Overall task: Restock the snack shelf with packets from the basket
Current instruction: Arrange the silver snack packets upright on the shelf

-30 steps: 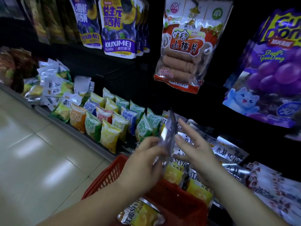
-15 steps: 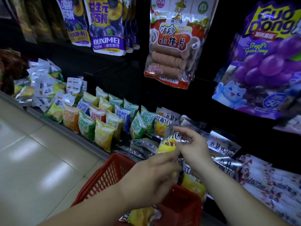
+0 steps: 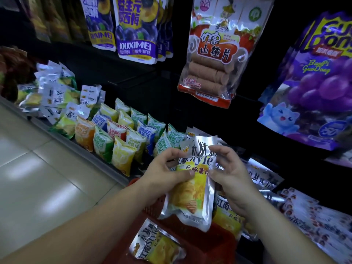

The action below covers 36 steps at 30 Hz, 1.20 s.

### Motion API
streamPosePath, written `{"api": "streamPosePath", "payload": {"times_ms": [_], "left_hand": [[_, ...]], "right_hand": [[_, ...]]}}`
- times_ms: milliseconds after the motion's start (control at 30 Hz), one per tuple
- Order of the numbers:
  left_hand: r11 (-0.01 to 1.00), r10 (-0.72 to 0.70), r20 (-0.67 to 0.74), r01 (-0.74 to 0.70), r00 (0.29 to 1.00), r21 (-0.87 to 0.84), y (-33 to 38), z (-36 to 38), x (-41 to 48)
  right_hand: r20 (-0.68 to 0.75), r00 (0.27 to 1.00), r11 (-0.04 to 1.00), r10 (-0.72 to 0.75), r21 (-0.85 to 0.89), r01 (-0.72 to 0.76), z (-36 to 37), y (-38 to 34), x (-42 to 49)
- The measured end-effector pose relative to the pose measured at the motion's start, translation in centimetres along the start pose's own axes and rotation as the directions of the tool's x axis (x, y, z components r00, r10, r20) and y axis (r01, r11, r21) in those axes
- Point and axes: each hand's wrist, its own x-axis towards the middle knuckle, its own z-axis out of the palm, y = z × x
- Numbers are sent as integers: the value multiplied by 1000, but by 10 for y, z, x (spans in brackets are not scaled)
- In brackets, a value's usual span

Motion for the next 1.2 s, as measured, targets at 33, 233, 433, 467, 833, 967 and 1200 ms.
{"api": "streamPosePath", "payload": {"times_ms": [33,233,433,467,833,967,1200], "left_hand": [[999,-29,-19,29,999,-28,-1,-2,3],[999,-27,-62,28,998,27,-7,-10,10],[961,130,-39,-117,991,250,5,-23,29],[960,148,-55,-130,987,247,8,-24,37],[957,70,-197,-10,978,290,-21,-55,178],[917,-93,-142,141,985,372,-76,-65,197],[833,-242,33,190,970,519,-126,-78,200]], "right_hand": [[12,1000,1000,19,25,-20,0,-1,0],[-109,987,972,-121,-215,95,3,2,4],[-34,981,789,-192,-600,134,12,-26,48],[-15,989,754,-148,-649,103,14,-28,61],[-162,976,842,-145,-539,36,15,26,201],[-59,982,760,-177,-642,99,20,67,223],[-120,925,680,-360,-713,173,-1,99,214]]}}
